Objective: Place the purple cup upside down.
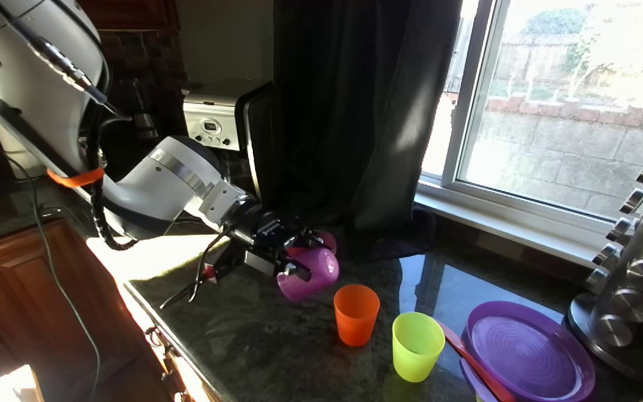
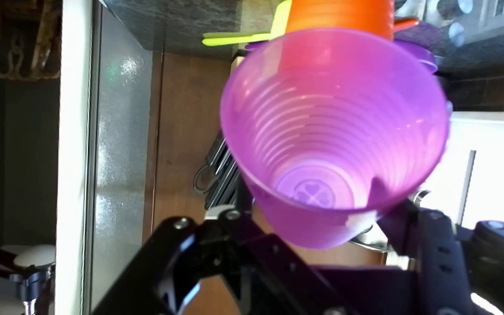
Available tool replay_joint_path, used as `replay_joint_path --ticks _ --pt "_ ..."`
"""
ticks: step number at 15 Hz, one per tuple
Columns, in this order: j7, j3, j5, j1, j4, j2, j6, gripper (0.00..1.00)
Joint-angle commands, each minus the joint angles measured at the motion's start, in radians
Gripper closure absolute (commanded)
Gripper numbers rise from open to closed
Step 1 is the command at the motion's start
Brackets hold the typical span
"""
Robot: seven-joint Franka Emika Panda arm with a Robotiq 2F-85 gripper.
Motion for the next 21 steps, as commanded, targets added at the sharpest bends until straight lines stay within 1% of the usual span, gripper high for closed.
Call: replay_joint_path --ticks 1,4,9,21 --pt "0.043 -0.012 -0.048 0.022 0.027 0.044 -0.034 0.56" --pt "0.055 -0.014 -0.084 0.019 0.035 0.060 -0.020 0.56" --pt "0.056 -0.017 -0.114 0.014 0.049 0.085 -0.009 0.56" --pt "0.053 -0.020 -0.104 0.010 0.058 0.126 -0.008 0.56"
